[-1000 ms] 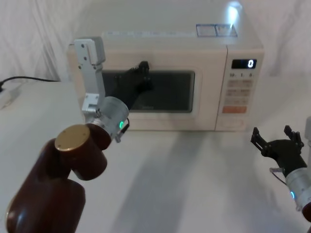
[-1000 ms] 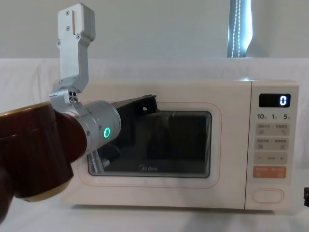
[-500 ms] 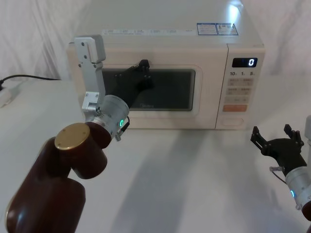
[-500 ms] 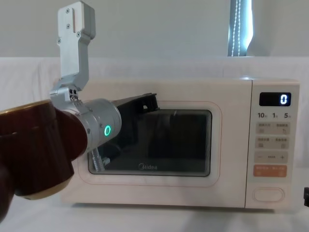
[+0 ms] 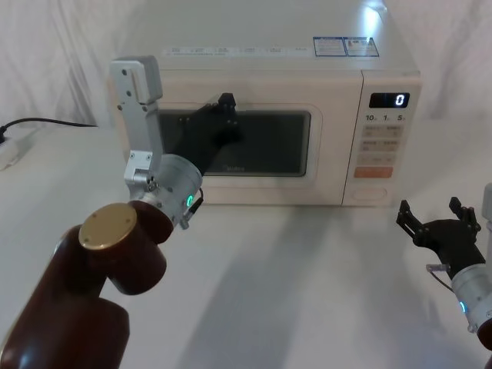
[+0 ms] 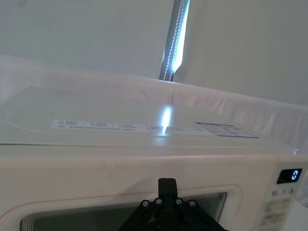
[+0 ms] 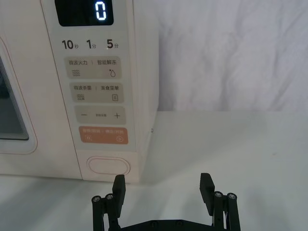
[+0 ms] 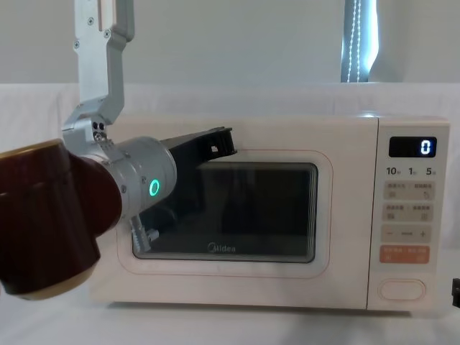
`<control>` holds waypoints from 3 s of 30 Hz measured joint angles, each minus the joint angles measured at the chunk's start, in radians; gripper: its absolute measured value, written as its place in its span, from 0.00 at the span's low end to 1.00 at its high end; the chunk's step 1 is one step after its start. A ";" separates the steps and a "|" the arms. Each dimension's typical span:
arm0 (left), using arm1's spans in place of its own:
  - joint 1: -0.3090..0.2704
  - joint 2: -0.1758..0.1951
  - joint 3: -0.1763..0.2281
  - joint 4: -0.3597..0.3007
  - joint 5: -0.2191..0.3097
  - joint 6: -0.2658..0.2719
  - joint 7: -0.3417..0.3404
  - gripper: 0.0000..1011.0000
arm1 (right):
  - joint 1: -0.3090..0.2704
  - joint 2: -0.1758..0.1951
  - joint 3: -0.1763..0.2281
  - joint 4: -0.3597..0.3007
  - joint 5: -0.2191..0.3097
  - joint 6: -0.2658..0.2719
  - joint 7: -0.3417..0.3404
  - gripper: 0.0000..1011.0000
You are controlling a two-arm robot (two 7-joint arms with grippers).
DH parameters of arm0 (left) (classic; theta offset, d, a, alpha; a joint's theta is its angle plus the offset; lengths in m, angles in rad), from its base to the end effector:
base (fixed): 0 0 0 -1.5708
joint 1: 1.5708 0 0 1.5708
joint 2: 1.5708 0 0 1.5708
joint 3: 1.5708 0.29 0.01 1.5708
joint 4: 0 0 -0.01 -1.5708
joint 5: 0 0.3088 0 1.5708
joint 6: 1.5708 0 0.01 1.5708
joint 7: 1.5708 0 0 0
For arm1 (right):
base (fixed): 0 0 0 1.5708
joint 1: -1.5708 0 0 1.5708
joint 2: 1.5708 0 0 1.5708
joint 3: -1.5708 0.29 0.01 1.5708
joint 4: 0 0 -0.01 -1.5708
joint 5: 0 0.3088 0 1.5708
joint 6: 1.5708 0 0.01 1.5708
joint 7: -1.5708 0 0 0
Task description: Press the button to open the microwave door with one hand; close the microwave door with the other hand.
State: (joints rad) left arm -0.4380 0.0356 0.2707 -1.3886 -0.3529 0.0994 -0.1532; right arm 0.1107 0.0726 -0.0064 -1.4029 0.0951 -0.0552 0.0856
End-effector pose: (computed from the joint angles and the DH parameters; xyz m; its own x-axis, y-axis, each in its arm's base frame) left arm 0.4337 -0.0735 -0.1959 0.4443 0.8788 -0.1744 -0.8932 0.4194 -0.1622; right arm 0.3596 -0.0236 -0.3140 0.0784 -0.9967 -0.0222 0.9969 0.0784 -0.0001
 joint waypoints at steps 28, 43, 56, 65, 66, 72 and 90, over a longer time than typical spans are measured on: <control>0.209 0.111 -0.069 -0.173 0.085 -0.005 0.040 0.64 | 0.000 0.000 0.000 0.000 0.000 0.000 0.000 0.99; 0.347 0.122 -0.157 -0.157 0.093 -0.050 0.046 0.99 | 0.000 0.000 0.000 0.000 0.000 0.000 0.000 0.99; 0.395 0.096 -0.188 -0.121 0.084 -0.093 0.040 0.99 | 0.000 0.000 0.000 0.000 0.000 0.000 0.000 0.99; 0.401 0.095 -0.194 -0.116 0.091 -0.104 0.043 0.99 | 0.000 0.000 0.000 0.000 0.000 0.000 0.000 0.99; 0.401 0.095 -0.194 -0.116 0.091 -0.104 0.043 0.99 | 0.000 0.000 0.000 0.000 0.000 0.000 0.000 0.99; 0.400 0.095 -0.194 -0.116 0.090 -0.103 0.043 0.99 | 0.000 0.000 0.000 0.000 0.000 0.000 0.000 0.99; 0.399 0.095 -0.193 -0.118 0.088 -0.101 0.042 0.99 | 0.000 0.000 0.000 0.000 0.000 0.000 0.000 0.99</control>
State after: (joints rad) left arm -0.0391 0.1309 0.0780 -1.5063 -0.2646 -0.0017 -0.1113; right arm 0.1107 0.0726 -0.0064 -1.4029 0.0951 -0.0552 0.0855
